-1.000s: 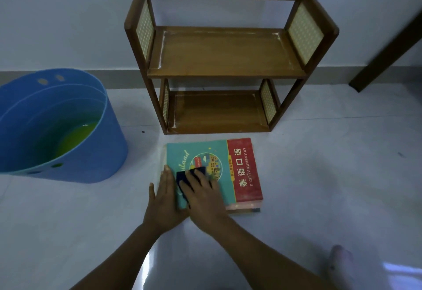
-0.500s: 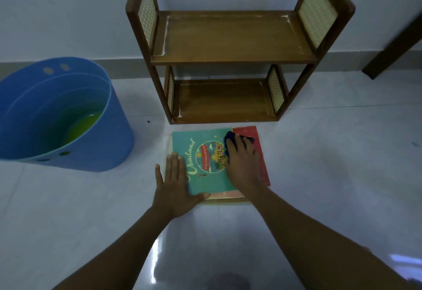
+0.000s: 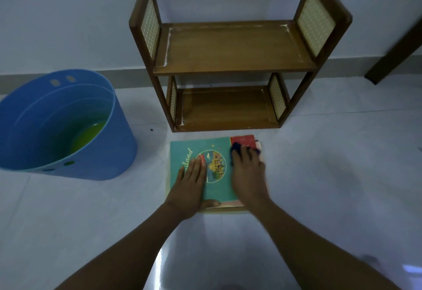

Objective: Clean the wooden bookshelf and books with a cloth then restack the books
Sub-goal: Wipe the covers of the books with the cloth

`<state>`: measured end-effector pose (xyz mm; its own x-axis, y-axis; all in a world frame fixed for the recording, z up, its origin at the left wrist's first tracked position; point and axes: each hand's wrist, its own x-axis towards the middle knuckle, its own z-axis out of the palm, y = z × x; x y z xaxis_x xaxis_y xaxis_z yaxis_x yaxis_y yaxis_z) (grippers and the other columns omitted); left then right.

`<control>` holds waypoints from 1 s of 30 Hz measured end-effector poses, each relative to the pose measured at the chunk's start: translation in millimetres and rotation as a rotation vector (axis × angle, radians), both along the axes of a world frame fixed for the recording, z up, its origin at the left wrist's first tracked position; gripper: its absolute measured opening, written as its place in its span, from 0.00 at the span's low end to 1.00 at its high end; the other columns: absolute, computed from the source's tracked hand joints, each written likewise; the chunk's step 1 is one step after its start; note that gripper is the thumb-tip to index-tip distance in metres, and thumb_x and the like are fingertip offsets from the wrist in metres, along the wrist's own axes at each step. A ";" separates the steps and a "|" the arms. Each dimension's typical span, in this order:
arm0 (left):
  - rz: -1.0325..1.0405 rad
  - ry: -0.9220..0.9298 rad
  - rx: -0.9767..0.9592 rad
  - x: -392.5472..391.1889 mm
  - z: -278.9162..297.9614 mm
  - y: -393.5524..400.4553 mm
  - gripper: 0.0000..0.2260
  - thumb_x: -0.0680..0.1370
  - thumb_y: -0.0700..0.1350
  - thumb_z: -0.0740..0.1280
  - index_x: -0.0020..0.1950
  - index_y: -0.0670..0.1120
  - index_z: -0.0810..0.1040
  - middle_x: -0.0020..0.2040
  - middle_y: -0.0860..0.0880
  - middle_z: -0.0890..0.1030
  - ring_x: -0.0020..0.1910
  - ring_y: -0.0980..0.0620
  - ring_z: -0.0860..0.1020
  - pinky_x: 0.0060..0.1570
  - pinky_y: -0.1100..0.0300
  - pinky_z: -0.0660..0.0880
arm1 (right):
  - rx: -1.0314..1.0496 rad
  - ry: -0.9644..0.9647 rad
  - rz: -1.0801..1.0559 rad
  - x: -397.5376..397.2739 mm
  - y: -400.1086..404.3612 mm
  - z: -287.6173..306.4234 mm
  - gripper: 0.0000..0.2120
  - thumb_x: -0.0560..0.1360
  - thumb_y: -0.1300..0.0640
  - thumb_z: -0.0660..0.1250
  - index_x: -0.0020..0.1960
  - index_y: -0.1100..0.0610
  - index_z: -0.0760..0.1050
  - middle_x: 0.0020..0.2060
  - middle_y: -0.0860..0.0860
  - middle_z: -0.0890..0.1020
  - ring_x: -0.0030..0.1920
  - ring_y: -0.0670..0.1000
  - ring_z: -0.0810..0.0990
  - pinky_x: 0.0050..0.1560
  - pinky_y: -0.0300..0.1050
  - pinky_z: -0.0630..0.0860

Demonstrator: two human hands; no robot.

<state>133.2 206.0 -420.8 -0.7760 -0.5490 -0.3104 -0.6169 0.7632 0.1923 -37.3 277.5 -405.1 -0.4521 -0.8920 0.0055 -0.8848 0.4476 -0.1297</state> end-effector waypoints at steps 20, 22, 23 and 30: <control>-0.388 0.182 -0.301 -12.0 87.4 -6.2 0.26 0.68 0.46 0.75 0.62 0.43 0.69 0.50 0.42 0.83 0.38 0.46 0.83 0.30 0.55 0.81 | -0.333 -0.571 -0.576 -111.5 46.9 21.4 0.15 0.77 0.57 0.61 0.63 0.58 0.75 0.56 0.57 0.81 0.56 0.60 0.78 0.52 0.43 0.69; -0.152 0.300 -0.189 -23.3 126.2 -7.6 0.20 0.78 0.46 0.65 0.68 0.46 0.67 0.54 0.46 0.81 0.45 0.48 0.82 0.38 0.56 0.80 | -0.422 -0.608 -0.646 -121.0 44.7 33.9 0.14 0.78 0.56 0.59 0.61 0.58 0.75 0.55 0.58 0.80 0.55 0.60 0.78 0.52 0.43 0.68; -0.017 0.373 -0.102 -26.5 140.3 -9.5 0.18 0.80 0.47 0.61 0.69 0.48 0.66 0.53 0.49 0.80 0.46 0.49 0.81 0.38 0.58 0.79 | -0.470 -0.626 -0.673 -125.8 42.9 41.1 0.15 0.78 0.54 0.59 0.61 0.58 0.75 0.54 0.59 0.80 0.54 0.60 0.78 0.52 0.44 0.68; 0.603 0.658 0.429 -36.0 121.9 -10.3 0.13 0.83 0.44 0.52 0.63 0.46 0.72 0.53 0.52 0.75 0.48 0.57 0.71 0.43 0.67 0.64 | -0.677 -0.614 -0.568 -122.4 27.4 96.6 0.12 0.79 0.57 0.59 0.61 0.55 0.74 0.49 0.48 0.77 0.49 0.49 0.75 0.52 0.39 0.67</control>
<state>97.3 195.7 -298.9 -0.4930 -0.8506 -0.1827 -0.5504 0.1422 0.8227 -159.8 304.9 -308.4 -0.8930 -0.4472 0.0502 -0.2692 0.4415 -0.8559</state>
